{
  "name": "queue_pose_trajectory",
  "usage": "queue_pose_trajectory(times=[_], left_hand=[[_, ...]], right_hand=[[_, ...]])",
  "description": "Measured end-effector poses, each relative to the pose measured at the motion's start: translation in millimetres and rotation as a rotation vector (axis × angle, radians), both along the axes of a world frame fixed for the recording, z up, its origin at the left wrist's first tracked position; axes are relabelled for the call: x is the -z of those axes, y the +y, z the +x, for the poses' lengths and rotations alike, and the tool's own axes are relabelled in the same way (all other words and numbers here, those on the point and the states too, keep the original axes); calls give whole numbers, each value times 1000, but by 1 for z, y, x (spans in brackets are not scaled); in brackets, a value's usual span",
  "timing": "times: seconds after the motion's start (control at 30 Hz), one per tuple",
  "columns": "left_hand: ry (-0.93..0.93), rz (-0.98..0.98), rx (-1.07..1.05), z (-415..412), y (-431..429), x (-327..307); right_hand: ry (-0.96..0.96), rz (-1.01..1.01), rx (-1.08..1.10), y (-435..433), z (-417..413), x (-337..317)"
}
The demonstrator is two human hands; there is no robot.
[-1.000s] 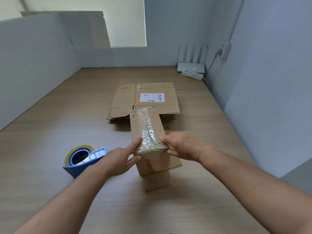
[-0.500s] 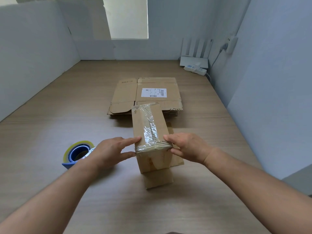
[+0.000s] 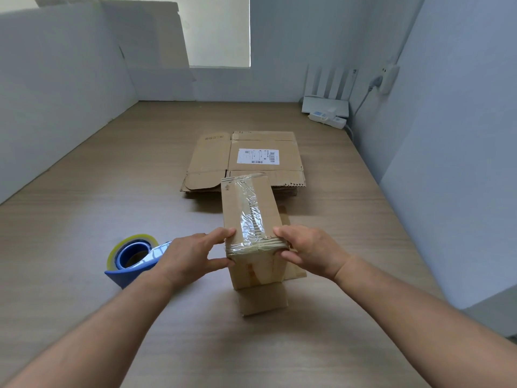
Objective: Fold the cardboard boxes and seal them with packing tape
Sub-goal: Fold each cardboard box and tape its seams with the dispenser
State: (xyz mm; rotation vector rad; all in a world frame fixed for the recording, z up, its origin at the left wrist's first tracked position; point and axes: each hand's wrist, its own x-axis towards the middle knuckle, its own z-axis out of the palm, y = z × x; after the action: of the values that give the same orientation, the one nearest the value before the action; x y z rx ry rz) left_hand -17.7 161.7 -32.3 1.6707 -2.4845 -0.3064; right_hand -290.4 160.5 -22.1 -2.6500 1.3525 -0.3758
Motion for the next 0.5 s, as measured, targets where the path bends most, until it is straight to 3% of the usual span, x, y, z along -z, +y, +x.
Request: queue_pose_trajectory(times=[0.13, 0.27, 0.33, 0.5], left_hand=[[521, 353, -110, -5, 16, 11], [1015, 450, -272, -22, 35, 23], [1140, 419, -398, -34, 38, 24], [1197, 373, -586, -55, 42, 25]], right_hand=[[-182, 132, 167, 13, 6, 10], [-338, 242, 263, 20, 18, 18], [-333, 259, 276, 18, 20, 17], [-361, 300, 305, 20, 21, 15]])
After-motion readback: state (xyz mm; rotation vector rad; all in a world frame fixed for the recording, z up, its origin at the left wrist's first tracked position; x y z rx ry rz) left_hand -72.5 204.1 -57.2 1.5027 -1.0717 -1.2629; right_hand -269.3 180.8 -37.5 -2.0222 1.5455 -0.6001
